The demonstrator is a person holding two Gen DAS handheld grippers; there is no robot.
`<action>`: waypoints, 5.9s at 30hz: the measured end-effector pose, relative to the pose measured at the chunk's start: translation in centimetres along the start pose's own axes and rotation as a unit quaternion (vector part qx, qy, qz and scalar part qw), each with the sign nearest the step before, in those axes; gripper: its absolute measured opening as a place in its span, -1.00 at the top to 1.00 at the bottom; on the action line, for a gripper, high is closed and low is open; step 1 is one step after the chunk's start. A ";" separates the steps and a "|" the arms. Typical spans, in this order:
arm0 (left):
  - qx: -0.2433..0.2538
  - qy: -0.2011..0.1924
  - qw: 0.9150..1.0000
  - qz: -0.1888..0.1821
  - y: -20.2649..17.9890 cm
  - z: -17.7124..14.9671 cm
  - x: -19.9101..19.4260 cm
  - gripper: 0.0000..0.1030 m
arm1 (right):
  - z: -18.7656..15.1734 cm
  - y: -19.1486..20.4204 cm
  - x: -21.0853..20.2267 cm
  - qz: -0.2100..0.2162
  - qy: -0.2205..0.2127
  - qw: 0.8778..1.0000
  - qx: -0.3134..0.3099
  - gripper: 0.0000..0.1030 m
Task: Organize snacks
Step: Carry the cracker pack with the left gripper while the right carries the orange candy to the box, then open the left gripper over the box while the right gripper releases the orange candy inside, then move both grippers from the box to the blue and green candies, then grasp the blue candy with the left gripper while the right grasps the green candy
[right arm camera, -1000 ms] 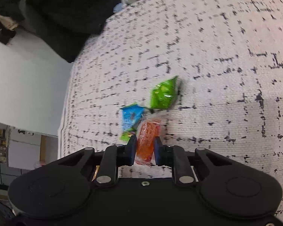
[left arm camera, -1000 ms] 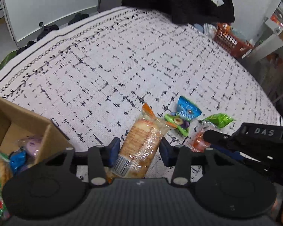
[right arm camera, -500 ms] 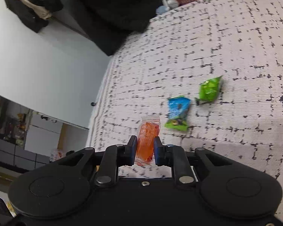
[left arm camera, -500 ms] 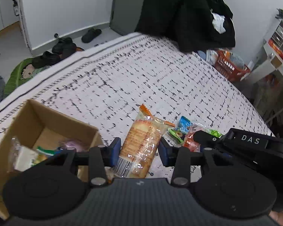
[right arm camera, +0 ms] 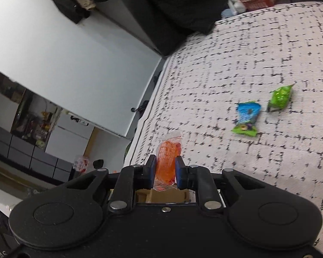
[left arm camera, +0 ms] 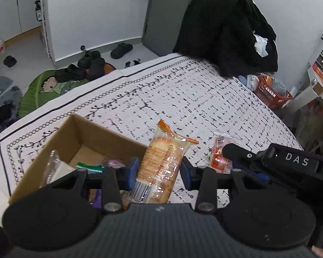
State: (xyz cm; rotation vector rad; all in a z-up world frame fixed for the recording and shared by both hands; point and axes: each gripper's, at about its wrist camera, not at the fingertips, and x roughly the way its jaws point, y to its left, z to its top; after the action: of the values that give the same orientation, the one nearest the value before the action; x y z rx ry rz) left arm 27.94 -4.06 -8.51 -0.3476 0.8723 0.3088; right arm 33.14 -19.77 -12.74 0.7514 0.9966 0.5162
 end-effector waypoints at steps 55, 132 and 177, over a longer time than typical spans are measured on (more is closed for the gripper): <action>-0.136 0.035 0.990 0.021 16.1 2.8 3.5 -0.08 | -7.3 8.0 9.5 0.029 0.070 0.995 -0.064 0.47; -0.015 0.041 0.996 -0.080 -6.2 0.3 6.9 -0.98 | 5.7 -11.3 -4.9 -0.124 -0.074 0.982 0.122 -0.73; 0.141 0.096 0.983 -0.075 -13.1 -0.6 20.4 0.25 | 6.9 -16.3 4.3 -0.127 -0.019 0.974 0.188 0.35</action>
State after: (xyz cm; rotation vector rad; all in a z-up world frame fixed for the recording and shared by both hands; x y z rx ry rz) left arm 45.15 -13.64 -22.69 -0.1796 1.0583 0.0094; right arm 42.08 -29.51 -25.33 0.9484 1.1519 0.0879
